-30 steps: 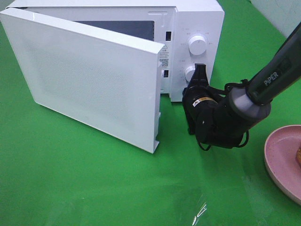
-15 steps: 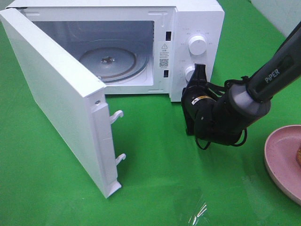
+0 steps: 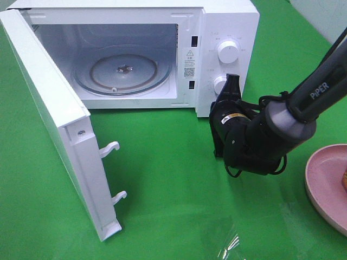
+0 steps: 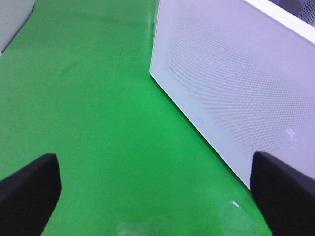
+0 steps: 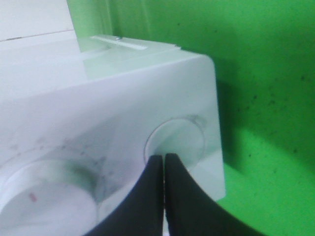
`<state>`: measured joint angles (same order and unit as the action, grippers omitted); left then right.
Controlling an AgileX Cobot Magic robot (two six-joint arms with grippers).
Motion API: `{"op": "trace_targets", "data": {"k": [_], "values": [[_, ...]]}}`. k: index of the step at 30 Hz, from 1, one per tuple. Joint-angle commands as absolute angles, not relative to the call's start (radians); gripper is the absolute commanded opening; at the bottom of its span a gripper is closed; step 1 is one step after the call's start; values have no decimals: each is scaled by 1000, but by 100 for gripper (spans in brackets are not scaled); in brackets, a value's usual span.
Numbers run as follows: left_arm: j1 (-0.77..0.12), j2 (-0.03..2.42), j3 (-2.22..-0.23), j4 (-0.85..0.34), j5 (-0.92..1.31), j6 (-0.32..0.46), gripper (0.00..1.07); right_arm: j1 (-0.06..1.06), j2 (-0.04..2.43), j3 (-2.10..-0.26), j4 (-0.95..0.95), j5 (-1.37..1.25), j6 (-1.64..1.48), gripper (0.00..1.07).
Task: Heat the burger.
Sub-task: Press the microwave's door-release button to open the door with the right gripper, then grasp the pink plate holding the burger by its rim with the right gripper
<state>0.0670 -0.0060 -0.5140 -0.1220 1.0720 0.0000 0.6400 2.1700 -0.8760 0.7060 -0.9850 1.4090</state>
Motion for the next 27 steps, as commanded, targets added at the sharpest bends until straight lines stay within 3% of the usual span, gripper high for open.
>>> {"op": "trace_targets", "data": {"k": [1, 12, 27], "values": [[70, -21, -514, -126, 1065, -9, 96, 646, 2101, -838, 676, -942, 1411, 0], [70, -21, -514, -126, 1065, -9, 96, 646, 1957, -732, 670, -768, 1292, 0], [70, -21, -514, -126, 1065, -9, 96, 646, 1769, -672, 359, -436, 1120, 4]]}}
